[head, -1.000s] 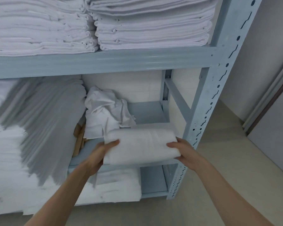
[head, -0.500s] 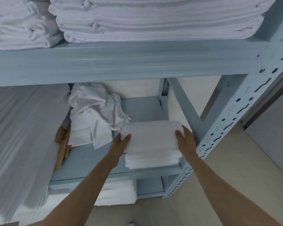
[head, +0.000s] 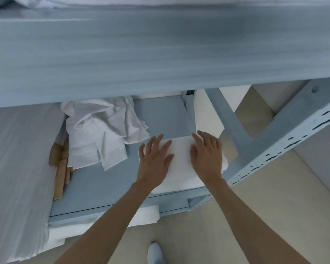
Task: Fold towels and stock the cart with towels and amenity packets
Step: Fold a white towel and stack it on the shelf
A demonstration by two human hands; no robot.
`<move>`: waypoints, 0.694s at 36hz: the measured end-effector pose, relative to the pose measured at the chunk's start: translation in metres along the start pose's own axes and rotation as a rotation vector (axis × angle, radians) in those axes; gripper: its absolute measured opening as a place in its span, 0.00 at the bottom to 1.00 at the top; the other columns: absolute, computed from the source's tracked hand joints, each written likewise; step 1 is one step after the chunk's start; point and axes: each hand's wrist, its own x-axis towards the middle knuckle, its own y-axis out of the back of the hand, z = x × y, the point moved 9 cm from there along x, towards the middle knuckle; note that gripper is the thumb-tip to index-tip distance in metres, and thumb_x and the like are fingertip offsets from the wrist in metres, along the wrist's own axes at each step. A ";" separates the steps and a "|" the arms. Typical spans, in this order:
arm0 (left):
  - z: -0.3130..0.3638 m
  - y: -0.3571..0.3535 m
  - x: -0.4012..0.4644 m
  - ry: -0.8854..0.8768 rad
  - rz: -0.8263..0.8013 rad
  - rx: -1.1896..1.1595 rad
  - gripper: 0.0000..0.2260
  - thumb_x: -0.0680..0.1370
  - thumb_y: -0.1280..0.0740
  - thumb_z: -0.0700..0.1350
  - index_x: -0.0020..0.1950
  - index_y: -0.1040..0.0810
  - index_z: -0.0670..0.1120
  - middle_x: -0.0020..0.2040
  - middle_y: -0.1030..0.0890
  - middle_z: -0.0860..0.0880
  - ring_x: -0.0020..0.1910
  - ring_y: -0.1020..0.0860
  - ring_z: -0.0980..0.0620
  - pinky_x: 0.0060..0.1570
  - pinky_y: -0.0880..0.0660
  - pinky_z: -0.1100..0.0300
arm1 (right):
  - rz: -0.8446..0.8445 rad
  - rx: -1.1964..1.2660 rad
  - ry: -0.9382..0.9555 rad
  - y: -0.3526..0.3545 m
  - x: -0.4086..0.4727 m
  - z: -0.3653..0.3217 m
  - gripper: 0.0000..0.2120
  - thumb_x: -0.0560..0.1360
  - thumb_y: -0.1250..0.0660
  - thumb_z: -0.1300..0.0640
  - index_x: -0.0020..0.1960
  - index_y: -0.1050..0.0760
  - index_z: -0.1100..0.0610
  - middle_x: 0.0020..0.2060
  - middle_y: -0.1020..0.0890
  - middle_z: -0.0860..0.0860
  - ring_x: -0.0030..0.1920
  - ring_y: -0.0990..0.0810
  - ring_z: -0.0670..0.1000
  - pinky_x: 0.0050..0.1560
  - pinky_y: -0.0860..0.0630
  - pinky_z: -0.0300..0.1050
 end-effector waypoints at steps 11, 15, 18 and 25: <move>-0.008 -0.051 0.004 -0.014 -0.136 0.072 0.25 0.84 0.55 0.58 0.81 0.46 0.54 0.81 0.43 0.51 0.80 0.47 0.48 0.77 0.54 0.41 | -0.398 -0.132 -0.124 -0.062 -0.015 0.022 0.26 0.84 0.57 0.47 0.77 0.38 0.54 0.76 0.34 0.55 0.76 0.39 0.56 0.78 0.50 0.55; -0.010 -0.044 0.010 0.003 -0.185 0.024 0.24 0.85 0.52 0.57 0.81 0.48 0.56 0.81 0.46 0.52 0.80 0.50 0.49 0.77 0.57 0.43 | -0.420 -0.114 -0.106 -0.052 -0.009 0.017 0.25 0.84 0.53 0.47 0.78 0.41 0.55 0.77 0.37 0.55 0.78 0.42 0.55 0.78 0.53 0.53; -0.006 -0.018 0.011 0.048 -0.122 -0.103 0.23 0.85 0.50 0.56 0.80 0.46 0.58 0.82 0.46 0.52 0.80 0.50 0.49 0.77 0.56 0.45 | -0.319 -0.058 -0.078 -0.024 -0.003 0.011 0.24 0.84 0.50 0.49 0.76 0.36 0.58 0.75 0.32 0.56 0.76 0.38 0.55 0.78 0.50 0.53; 0.027 0.055 -0.022 0.148 0.039 -0.623 0.21 0.85 0.44 0.52 0.79 0.38 0.55 0.78 0.36 0.55 0.75 0.40 0.57 0.75 0.46 0.59 | -0.134 0.443 -0.231 0.048 -0.014 0.005 0.20 0.84 0.43 0.53 0.73 0.30 0.59 0.71 0.26 0.54 0.72 0.32 0.53 0.74 0.38 0.52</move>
